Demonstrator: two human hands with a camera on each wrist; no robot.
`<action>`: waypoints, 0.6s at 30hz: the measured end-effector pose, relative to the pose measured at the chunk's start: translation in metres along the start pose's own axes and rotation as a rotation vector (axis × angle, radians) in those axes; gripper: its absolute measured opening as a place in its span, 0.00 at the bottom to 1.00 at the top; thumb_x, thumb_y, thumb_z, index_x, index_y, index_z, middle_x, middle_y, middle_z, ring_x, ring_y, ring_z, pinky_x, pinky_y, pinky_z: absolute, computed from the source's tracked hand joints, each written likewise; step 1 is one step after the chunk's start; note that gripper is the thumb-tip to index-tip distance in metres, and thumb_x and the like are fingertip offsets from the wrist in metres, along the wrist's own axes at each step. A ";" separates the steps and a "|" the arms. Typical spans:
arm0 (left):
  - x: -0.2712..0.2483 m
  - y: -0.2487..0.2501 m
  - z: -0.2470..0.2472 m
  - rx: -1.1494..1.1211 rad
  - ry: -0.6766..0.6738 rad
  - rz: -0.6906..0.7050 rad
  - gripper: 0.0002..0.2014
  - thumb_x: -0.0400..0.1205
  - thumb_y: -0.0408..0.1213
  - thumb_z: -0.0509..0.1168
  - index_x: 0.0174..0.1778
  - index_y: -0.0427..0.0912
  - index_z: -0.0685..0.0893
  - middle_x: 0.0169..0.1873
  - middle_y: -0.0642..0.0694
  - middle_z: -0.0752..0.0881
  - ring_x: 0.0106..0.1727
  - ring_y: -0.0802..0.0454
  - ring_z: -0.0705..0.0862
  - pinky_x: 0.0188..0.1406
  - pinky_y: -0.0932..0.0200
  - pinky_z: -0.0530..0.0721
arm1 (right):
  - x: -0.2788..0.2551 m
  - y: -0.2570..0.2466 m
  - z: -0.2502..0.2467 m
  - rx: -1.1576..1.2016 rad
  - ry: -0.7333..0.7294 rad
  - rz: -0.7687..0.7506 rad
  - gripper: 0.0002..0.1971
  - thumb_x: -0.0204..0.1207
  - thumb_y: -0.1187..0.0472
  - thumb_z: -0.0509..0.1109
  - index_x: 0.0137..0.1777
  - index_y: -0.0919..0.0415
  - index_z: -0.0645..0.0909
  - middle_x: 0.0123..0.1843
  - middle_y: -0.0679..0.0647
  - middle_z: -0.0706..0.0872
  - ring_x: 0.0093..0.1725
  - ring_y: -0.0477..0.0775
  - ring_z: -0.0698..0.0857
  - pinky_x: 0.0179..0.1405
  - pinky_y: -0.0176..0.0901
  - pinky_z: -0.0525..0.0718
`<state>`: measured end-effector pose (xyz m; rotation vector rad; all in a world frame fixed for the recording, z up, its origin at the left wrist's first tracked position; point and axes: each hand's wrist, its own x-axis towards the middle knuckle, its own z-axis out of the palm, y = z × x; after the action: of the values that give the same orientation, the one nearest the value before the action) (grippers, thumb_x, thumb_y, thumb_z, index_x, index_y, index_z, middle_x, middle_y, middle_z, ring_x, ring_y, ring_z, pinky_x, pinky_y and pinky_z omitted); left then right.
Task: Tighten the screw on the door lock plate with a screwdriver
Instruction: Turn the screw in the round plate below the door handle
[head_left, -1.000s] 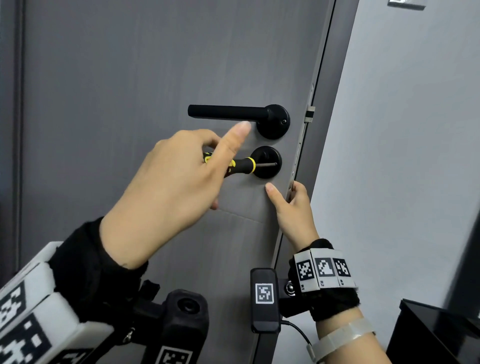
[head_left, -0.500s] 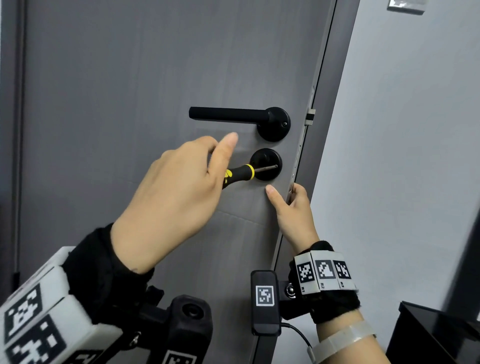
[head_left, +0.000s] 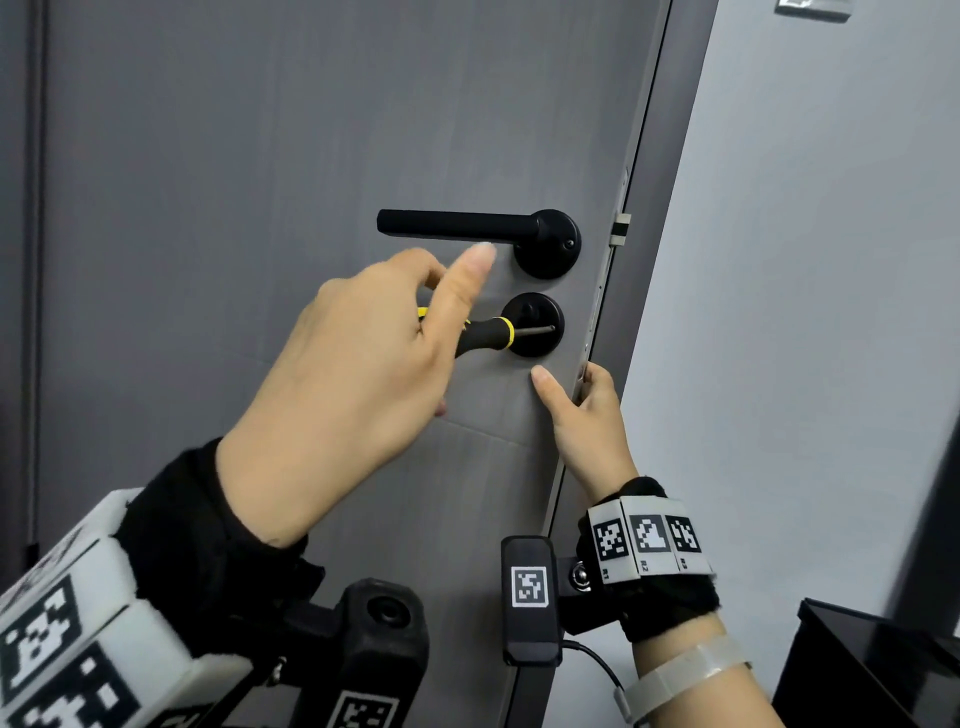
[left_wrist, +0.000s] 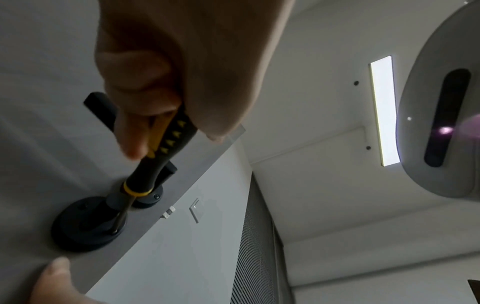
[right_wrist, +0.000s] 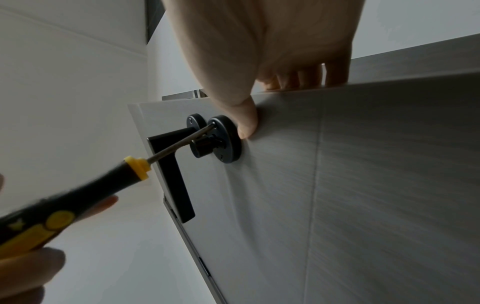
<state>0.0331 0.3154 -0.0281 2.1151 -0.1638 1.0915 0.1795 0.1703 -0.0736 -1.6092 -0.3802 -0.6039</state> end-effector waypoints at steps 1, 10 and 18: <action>0.000 -0.001 0.000 0.037 0.012 0.015 0.25 0.81 0.62 0.45 0.45 0.49 0.81 0.21 0.47 0.84 0.28 0.54 0.81 0.30 0.54 0.76 | 0.000 0.000 0.000 -0.003 -0.001 -0.004 0.24 0.77 0.56 0.68 0.69 0.67 0.71 0.59 0.53 0.81 0.57 0.49 0.80 0.50 0.32 0.78; 0.002 -0.007 -0.003 -0.083 -0.032 0.023 0.10 0.73 0.49 0.72 0.45 0.56 0.78 0.34 0.54 0.78 0.31 0.59 0.75 0.28 0.67 0.68 | 0.001 0.002 0.000 0.003 0.007 -0.006 0.24 0.77 0.57 0.69 0.69 0.67 0.71 0.59 0.54 0.82 0.57 0.50 0.81 0.51 0.30 0.78; 0.001 -0.002 -0.003 0.060 0.019 0.029 0.09 0.81 0.55 0.55 0.47 0.57 0.76 0.22 0.55 0.83 0.25 0.54 0.75 0.24 0.56 0.67 | 0.002 0.003 -0.001 0.004 0.001 -0.010 0.23 0.77 0.56 0.68 0.68 0.68 0.71 0.57 0.52 0.80 0.54 0.48 0.79 0.36 0.12 0.74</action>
<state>0.0324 0.3192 -0.0272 2.1607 -0.1552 1.1468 0.1832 0.1691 -0.0750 -1.6039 -0.3887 -0.6120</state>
